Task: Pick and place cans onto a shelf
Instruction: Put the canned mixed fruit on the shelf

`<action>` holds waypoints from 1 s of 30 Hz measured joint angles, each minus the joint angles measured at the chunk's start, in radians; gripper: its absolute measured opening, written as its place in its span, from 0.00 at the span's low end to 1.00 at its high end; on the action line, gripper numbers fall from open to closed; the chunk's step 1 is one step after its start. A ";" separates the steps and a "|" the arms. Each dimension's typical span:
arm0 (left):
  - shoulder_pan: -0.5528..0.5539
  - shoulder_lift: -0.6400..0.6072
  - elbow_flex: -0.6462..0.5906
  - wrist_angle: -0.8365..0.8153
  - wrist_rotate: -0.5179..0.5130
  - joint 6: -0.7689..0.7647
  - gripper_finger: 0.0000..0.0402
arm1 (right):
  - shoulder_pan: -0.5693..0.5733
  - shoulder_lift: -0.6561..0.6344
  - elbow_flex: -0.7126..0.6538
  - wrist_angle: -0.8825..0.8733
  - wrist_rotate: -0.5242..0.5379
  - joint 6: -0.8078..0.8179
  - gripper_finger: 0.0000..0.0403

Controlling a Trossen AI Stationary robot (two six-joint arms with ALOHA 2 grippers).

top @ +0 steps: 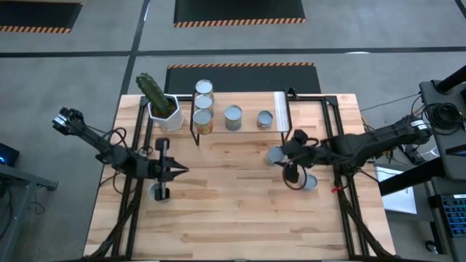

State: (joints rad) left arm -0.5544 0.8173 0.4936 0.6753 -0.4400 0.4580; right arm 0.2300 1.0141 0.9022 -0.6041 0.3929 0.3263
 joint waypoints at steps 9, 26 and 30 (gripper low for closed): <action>0.000 -0.001 0.051 -0.002 0.000 0.131 0.00 | -0.133 0.164 0.441 -0.163 0.026 -0.211 0.67; 0.000 -0.008 0.056 -0.003 -0.098 0.134 0.00 | -0.449 0.349 0.681 -0.194 -0.214 -0.427 0.66; 0.000 -0.008 0.056 -0.003 -0.098 0.133 0.00 | -0.462 0.348 0.654 -0.161 -0.218 -0.432 0.66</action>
State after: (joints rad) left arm -0.5545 0.8093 0.5495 0.6720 -0.5378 0.5906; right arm -0.2315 1.3624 1.5560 -0.7653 0.1747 -0.1054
